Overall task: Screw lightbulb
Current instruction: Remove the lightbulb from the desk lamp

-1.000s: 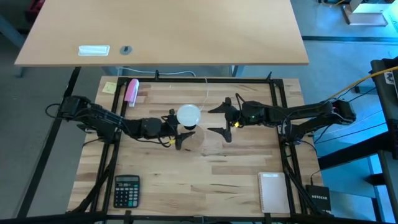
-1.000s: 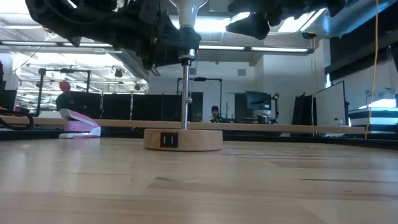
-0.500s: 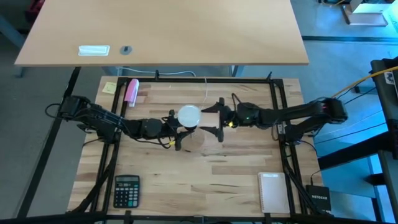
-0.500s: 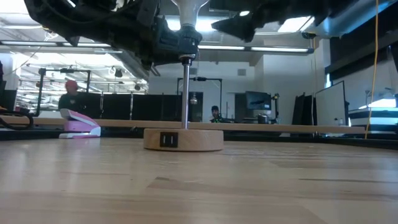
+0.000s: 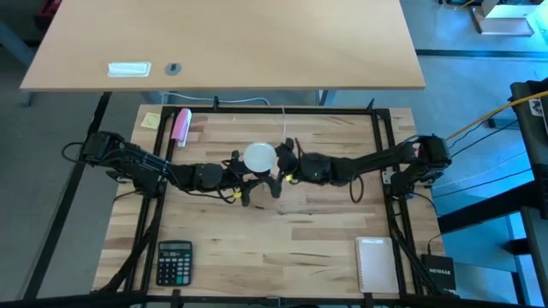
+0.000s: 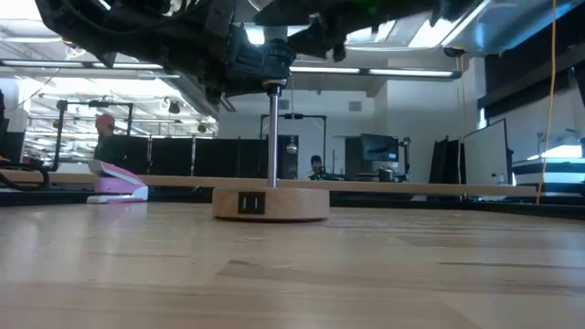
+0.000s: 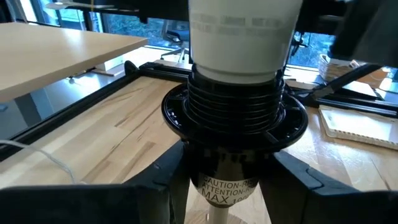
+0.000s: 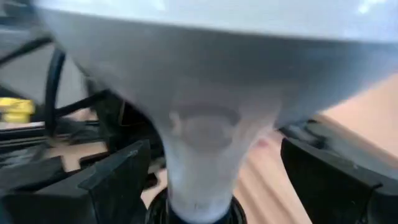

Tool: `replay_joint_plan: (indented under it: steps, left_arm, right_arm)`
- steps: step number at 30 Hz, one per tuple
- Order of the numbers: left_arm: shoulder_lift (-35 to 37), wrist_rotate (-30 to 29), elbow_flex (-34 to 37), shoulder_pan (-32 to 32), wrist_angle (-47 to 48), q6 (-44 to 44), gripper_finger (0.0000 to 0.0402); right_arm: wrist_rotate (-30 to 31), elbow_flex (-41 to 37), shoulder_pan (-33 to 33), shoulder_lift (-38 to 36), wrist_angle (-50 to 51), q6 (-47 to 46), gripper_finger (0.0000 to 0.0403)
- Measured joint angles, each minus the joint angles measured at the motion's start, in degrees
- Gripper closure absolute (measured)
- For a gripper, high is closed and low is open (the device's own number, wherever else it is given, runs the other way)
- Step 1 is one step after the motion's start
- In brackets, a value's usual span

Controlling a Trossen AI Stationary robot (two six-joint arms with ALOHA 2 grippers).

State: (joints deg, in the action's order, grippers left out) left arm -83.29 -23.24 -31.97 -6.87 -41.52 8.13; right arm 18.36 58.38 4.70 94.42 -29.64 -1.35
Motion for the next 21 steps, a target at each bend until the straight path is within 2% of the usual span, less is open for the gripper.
replay_joint_plan:
  steps: [4,9,13,17,21]
  left_arm:
    - [0.0,-1.0,0.0,0.0,-0.1,1.1,0.0259]
    - [0.0,-1.5,0.0,0.0,-0.3,1.3,0.0259]
    - [0.0,-1.8,0.0,0.0,-0.8,1.2,0.0256]
    - [0.0,-1.8,0.0,0.0,-0.8,0.7,0.0256]
    - [0.0,-1.8,0.0,0.0,-0.9,0.4,0.0259]
  right_arm:
    - [15.5,1.1,4.1,0.1,2.1,0.3,0.0043]
    - [25.0,1.2,6.0,0.8,0.2,-3.4,0.0043]
    - [23.7,1.2,5.8,3.1,-1.0,-5.9,0.0043]
    - [23.0,2.1,5.8,4.3,-1.4,-4.3,0.0044]
    - [21.9,3.3,5.8,4.2,-1.7,-1.3,0.0068]
